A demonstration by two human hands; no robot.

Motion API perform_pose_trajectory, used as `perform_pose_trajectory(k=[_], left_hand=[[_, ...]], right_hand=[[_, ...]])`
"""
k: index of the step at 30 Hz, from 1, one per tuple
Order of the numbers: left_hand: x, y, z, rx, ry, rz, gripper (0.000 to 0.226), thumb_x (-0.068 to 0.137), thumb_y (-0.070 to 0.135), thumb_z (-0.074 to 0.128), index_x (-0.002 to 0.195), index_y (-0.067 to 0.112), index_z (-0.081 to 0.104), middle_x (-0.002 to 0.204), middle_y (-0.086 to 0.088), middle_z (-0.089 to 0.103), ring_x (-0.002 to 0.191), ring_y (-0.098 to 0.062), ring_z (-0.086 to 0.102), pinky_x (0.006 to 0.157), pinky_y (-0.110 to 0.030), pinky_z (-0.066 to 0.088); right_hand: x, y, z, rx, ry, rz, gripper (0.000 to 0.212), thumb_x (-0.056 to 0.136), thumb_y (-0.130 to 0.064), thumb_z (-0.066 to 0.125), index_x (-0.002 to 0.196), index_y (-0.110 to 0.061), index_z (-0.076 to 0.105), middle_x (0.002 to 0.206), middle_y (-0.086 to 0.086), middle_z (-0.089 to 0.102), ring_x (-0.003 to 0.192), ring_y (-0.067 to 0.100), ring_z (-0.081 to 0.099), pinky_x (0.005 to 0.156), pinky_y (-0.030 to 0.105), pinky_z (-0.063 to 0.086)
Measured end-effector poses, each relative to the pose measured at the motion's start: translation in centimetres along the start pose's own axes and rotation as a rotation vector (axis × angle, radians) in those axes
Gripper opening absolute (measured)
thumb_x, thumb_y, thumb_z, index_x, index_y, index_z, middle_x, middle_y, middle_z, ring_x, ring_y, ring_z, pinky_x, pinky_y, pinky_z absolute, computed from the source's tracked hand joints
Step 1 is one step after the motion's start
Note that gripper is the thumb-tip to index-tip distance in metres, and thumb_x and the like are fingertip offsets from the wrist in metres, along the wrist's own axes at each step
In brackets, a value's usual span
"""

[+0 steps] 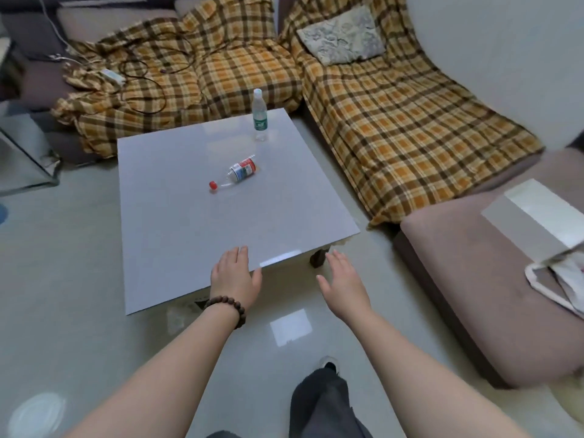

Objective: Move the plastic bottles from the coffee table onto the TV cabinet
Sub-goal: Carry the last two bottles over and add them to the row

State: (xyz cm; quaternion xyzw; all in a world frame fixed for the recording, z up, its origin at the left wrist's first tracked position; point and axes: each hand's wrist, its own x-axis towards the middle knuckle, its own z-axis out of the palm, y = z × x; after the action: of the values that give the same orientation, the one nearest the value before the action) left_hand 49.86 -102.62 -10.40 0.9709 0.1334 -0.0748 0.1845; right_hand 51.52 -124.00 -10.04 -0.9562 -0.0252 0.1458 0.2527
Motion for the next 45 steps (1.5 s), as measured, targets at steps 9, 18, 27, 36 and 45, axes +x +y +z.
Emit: perform_pose_trajectory(k=[9,18,27,36,45], left_hand=[[8.4,7.5,0.5,-0.069,0.039,-0.194,0.059,0.097,0.038,0.041,0.148,0.012,0.025,0.154,-0.005,0.029,0.144,-0.021,0.022,0.118,-0.038,0.02],[15.9,7.1,0.9,-0.12,0.047,-0.372,0.061,0.098,0.039,0.037,0.15,0.014,0.02,0.157,-0.004,0.023,0.146,-0.021,0.017,0.12,-0.037,0.016],[27.7,3.5,-0.1,-0.149,0.024,-0.429,0.06,0.097,0.038,0.038,0.149,0.012,0.022,0.156,-0.006,0.025,0.146,-0.022,0.018,0.119,-0.038,0.017],[37.3,2.1,-0.9,-0.271,-0.015,-0.528,0.06,0.096,0.037,0.041,0.147,0.009,0.026,0.155,-0.008,0.027,0.144,-0.023,0.022,0.118,-0.039,0.021],[46.2,2.3,1.1,-0.494,-0.004,-0.896,0.045,0.092,0.036,0.046,0.125,0.005,0.045,0.133,-0.012,0.047,0.121,-0.03,0.046,0.087,-0.039,0.043]], right_hand=[[13.7,3.0,-7.1,-0.052,-0.101,-0.135,0.057,0.097,-0.031,0.042,0.148,-0.015,0.024,0.159,0.001,0.018,0.147,0.016,0.01,0.12,0.032,0.012],[24.7,0.0,-6.5,-0.103,-0.215,-0.25,0.057,0.098,-0.033,0.041,0.149,-0.017,0.021,0.159,0.0,0.016,0.148,0.016,0.01,0.12,0.033,0.013],[37.1,-5.3,-4.6,-0.147,-0.271,-0.288,0.056,0.098,-0.03,0.042,0.148,-0.016,0.023,0.159,0.002,0.017,0.147,0.017,0.01,0.12,0.033,0.012],[46.9,-8.9,-4.4,-0.173,-0.311,-0.257,0.056,0.097,-0.029,0.045,0.147,-0.015,0.025,0.159,0.002,0.019,0.147,0.017,0.012,0.118,0.033,0.015],[60.2,-11.9,-2.7,-0.003,-0.301,-0.147,0.064,0.091,-0.031,0.057,0.145,-0.013,0.029,0.153,0.004,0.032,0.141,0.02,0.029,0.113,0.032,0.024]])
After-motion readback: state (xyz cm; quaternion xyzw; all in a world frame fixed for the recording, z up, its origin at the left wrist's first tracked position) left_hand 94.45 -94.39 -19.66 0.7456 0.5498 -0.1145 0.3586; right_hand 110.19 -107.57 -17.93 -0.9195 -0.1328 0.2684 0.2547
